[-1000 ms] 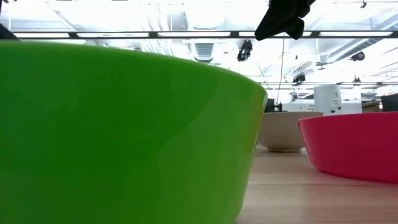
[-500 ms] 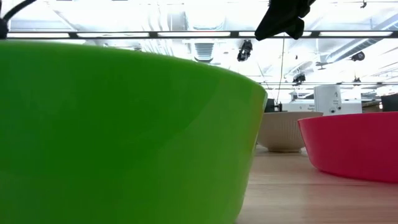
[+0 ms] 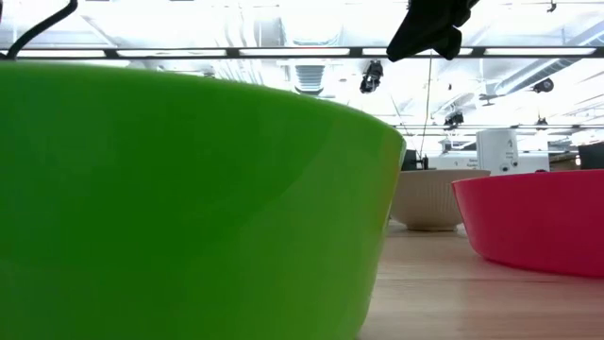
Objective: Nest bowls inside each other
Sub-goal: Stack the left green bowl on the green bowl
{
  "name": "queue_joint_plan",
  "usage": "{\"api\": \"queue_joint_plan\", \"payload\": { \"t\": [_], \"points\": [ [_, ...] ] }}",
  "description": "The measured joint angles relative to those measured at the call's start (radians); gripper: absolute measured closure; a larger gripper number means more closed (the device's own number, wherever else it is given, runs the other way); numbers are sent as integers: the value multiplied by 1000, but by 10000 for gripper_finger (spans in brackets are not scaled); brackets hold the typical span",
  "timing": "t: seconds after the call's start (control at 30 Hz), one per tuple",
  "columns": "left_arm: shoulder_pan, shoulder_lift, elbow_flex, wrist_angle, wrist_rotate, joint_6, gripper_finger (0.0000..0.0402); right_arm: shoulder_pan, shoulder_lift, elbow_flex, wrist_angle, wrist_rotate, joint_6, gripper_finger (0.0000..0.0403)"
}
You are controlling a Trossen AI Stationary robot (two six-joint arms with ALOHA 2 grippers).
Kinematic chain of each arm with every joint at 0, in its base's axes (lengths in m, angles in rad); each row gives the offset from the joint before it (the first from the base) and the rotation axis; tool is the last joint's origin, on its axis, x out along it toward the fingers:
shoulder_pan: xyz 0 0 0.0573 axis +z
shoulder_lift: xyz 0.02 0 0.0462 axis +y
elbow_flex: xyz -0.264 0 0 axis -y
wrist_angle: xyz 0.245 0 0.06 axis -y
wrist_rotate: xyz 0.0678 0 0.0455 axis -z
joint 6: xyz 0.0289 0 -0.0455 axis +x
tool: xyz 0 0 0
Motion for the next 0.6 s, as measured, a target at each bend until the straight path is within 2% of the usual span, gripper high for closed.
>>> {"api": "queue_joint_plan", "payload": {
  "t": [0.3,0.6],
  "points": [
    [0,0,0,9,5,-115,332,0,0,0,0,0,0,339],
    [-1,0,0,49,17,-118,332,0,0,0,0,0,0,339]
  ]
}}
